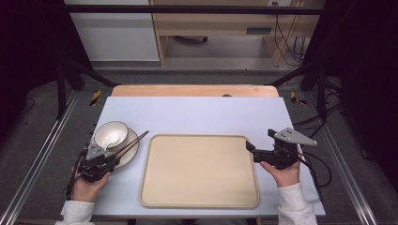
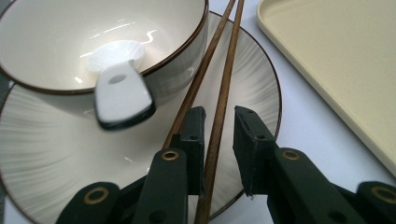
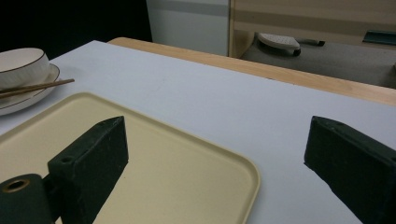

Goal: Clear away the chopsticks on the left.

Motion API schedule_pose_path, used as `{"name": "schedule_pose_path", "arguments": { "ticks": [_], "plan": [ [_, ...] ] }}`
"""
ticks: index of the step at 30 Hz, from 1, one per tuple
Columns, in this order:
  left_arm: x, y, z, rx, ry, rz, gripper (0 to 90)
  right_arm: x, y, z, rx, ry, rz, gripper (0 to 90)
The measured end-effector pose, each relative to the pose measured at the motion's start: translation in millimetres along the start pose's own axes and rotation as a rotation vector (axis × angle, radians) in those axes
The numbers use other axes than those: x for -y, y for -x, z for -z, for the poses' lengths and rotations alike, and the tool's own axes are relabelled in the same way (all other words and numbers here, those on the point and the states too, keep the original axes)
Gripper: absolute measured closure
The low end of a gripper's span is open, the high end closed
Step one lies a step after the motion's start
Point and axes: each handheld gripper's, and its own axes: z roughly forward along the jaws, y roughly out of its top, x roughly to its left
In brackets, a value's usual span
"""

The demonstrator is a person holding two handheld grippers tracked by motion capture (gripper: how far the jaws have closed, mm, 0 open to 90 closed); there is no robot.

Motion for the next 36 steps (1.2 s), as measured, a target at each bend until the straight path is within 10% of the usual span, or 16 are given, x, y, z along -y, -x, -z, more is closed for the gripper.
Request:
{"name": "schedule_pose_path", "arguments": {
  "ticks": [22, 36],
  "plan": [
    [-2.5, 6.6, -3.1, 0.038, -0.010, 0.017, 84.3, -0.5, -0.2, 0.7, -0.004, -0.002, -0.005, 6.5],
    [-11.0, 32.0, 16.1, 0.015, 0.088, 0.061, 84.3, -1.3, 1.3, 3.9, 0.000, 0.005, -0.003, 5.9]
  ]
}}
